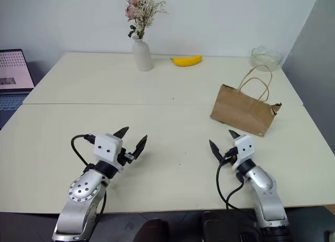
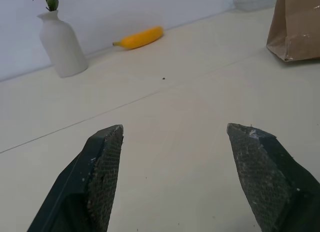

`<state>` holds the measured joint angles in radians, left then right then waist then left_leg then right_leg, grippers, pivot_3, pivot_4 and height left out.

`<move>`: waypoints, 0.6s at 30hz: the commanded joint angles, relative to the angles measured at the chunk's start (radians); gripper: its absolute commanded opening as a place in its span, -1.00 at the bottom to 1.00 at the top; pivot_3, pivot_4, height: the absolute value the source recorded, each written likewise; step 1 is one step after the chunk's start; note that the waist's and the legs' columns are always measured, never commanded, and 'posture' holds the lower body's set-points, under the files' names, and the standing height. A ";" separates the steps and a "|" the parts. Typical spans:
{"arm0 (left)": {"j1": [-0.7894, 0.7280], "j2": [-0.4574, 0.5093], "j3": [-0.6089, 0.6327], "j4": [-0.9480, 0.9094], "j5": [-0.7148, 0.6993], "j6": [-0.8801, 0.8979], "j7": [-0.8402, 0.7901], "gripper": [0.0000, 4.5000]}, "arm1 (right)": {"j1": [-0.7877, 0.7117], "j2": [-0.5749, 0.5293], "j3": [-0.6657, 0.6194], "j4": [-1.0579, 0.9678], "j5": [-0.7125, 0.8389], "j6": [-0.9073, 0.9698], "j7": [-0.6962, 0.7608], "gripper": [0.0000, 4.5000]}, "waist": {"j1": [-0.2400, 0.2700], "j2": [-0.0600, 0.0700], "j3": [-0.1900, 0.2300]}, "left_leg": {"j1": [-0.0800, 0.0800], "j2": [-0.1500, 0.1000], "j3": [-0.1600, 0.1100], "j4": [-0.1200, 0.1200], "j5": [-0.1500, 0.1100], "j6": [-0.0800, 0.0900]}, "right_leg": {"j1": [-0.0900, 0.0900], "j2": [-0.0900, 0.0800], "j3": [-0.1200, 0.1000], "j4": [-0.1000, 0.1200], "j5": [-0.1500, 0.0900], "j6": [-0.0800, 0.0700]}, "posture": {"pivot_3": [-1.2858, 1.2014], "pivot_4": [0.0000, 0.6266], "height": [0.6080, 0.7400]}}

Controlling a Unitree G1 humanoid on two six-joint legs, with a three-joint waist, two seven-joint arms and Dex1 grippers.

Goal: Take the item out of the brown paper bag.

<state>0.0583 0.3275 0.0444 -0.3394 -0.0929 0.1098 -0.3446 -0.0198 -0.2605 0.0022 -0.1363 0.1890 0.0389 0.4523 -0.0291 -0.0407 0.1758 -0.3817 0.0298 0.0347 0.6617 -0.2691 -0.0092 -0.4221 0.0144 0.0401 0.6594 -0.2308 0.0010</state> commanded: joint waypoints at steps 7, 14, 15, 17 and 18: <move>-0.011 0.003 -0.020 -0.004 0.009 -0.026 -0.018 0.54 | -0.003 -0.001 0.008 -0.052 0.004 0.010 0.000 1.00 | 0.000 0.000 0.000 | 0.000 0.000 0.000 0.000 0.000 0.000 | 0.000 0.000 0.000 0.000 0.000 0.000 | 0.03 -0.52 1.00; -0.013 0.005 -0.022 -0.006 0.011 -0.024 -0.021 0.54 | 0.008 0.003 0.023 -0.055 -0.004 0.020 -0.005 1.00 | 0.000 0.000 0.000 | 0.000 0.000 0.000 0.000 0.000 0.000 | 0.000 0.000 0.000 0.000 0.000 0.000 | 0.03 -0.52 1.00; -0.012 0.006 -0.023 -0.006 0.010 -0.024 -0.022 0.54 | 0.007 0.003 0.025 -0.057 -0.002 0.020 0.000 1.00 | 0.000 0.000 0.000 | 0.000 0.000 0.000 0.000 0.000 0.000 | 0.000 0.000 0.000 0.000 0.000 0.000 | 0.03 -0.52 1.00; -0.009 0.006 -0.023 -0.007 0.011 -0.024 -0.023 0.54 | 0.007 0.002 0.030 -0.058 0.002 0.021 0.010 1.00 | 0.000 0.000 0.000 | 0.000 0.000 0.000 0.000 0.000 0.000 | 0.000 0.000 0.000 0.000 0.000 0.000 | 0.03 -0.52 1.00; -0.007 0.005 -0.024 -0.009 0.011 -0.024 -0.023 0.54 | 0.007 0.000 0.031 -0.058 0.000 0.019 0.013 1.00 | 0.000 0.000 0.000 | 0.000 0.000 0.000 0.000 0.000 0.000 | 0.000 0.000 0.000 0.000 0.000 0.000 | 0.03 -0.52 1.00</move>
<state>0.0559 0.3285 0.0257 -0.3231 -0.0880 0.1011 -0.3639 -0.0112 -0.2579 0.0316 -0.1490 0.1798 0.0665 0.4553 -0.0291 -0.0407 0.1758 -0.3818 0.0298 0.0346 0.6616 -0.2691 -0.0092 -0.4221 0.0144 0.0400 0.6593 -0.2308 0.0010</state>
